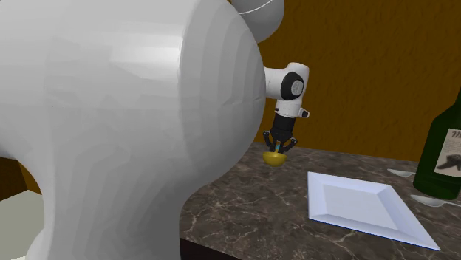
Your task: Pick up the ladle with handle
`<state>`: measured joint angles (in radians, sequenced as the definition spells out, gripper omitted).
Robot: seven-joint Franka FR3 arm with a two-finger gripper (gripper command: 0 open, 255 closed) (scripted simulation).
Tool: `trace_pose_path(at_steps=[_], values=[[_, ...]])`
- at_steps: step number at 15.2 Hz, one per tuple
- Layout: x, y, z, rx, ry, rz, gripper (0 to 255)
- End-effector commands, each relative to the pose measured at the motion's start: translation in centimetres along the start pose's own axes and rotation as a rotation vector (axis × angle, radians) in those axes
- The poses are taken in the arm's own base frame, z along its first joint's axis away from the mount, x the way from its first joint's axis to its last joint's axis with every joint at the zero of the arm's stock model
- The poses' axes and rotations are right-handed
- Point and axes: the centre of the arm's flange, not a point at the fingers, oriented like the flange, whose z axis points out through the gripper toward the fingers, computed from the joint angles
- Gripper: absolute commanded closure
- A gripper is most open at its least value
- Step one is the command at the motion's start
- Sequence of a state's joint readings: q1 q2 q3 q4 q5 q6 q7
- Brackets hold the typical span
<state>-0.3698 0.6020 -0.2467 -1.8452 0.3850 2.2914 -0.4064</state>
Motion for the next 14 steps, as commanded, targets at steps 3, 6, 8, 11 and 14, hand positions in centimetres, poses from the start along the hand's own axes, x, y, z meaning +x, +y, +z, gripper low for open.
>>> trace_pose_path(at_steps=[3,6,8,11,14], values=[[0.0,0.0,0.0,0.0,0.0,0.0,255],[-0.1,0.0,-0.5,0.0,0.0,0.0,255],[-0.2,-0.2,-1.5,0.0,0.0,0.0,255],[-0.3,-0.5,-3.1,0.0,0.0,0.0,255],[-0.4,-0.7,-4.6,0.0,0.0,0.0,255]])
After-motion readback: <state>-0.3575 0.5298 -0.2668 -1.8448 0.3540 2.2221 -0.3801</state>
